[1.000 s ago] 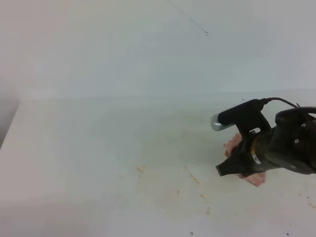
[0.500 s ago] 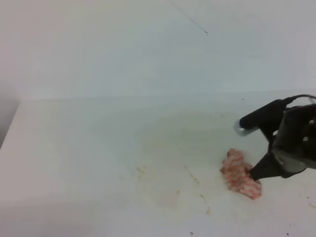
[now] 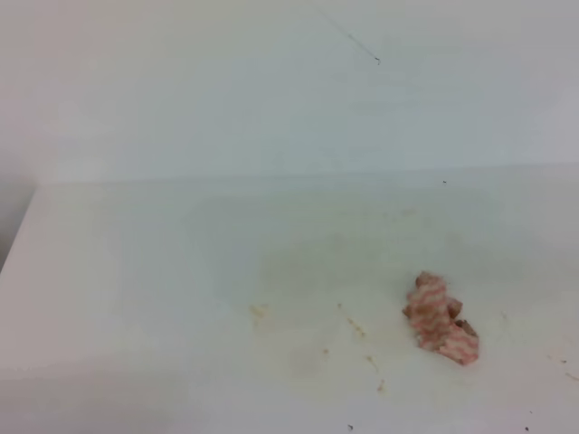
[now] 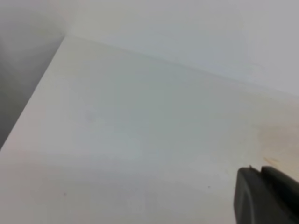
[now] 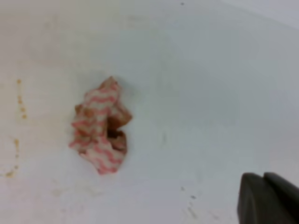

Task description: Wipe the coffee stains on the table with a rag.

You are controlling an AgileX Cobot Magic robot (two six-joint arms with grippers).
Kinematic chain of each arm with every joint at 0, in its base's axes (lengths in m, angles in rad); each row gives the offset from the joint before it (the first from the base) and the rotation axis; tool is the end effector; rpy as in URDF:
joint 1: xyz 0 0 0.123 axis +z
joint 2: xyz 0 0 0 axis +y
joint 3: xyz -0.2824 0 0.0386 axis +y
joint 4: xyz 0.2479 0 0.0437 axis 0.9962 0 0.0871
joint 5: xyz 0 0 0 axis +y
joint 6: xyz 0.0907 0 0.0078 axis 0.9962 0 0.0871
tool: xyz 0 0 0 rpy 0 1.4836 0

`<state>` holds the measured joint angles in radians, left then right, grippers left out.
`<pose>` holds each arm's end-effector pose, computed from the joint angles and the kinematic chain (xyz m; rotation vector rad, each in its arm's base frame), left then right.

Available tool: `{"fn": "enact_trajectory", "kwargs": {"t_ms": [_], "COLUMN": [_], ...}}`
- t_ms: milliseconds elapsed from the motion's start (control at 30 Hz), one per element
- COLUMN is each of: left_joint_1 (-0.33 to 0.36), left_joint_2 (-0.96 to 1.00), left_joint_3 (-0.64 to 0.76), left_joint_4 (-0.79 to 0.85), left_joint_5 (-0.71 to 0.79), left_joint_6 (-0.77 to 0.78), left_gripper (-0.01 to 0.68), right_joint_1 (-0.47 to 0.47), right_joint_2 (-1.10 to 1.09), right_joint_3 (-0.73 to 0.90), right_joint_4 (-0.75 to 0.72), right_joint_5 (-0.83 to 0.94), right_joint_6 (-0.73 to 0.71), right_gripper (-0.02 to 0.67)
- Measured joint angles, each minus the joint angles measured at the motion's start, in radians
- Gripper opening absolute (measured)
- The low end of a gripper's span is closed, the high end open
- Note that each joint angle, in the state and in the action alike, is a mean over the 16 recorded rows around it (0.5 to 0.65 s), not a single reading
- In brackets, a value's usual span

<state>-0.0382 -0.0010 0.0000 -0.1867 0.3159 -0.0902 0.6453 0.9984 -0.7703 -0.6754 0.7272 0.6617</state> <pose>0.0538 -0.0073 0.1851 -0.1651 1.7935 -0.2707 0.1757 0.0849 0.3114 -0.3716 2.2081 -0.0856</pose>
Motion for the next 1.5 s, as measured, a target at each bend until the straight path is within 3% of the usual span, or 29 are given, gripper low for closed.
{"fn": "enact_trajectory", "kwargs": {"t_ms": [300,667,867,1167,1500], "left_joint_1": [0.0,0.0,0.0,0.0,0.0], "left_joint_2": [0.0,0.0,0.0,0.0,-0.001], "left_joint_3": [0.0,0.0,0.0,0.0,0.0], "left_joint_4": [0.0,0.0,0.0,0.0,0.0], "left_joint_5": [0.0,0.0,0.0,0.0,0.0], "left_joint_6": [0.0,0.0,0.0,0.0,0.0], "left_gripper": [-0.001,-0.001,-0.001,-0.001,-0.001], "right_joint_1": [0.001,-0.048,-0.208,-0.537,-0.772], "right_joint_2": [-0.333,-0.491,-0.597,-0.824,-0.981], "right_joint_3": [0.053,0.078,0.177,0.429,0.636], "right_joint_4": [0.019,-0.014,-0.022,0.087,0.232], "right_joint_5": [0.059,0.025,-0.119,-0.372,-0.443], "right_joint_6": [-0.003,-0.025,-0.053,-0.077,-0.096], "right_gripper": [0.0,-0.001,-0.002,-0.002,-0.002]}}
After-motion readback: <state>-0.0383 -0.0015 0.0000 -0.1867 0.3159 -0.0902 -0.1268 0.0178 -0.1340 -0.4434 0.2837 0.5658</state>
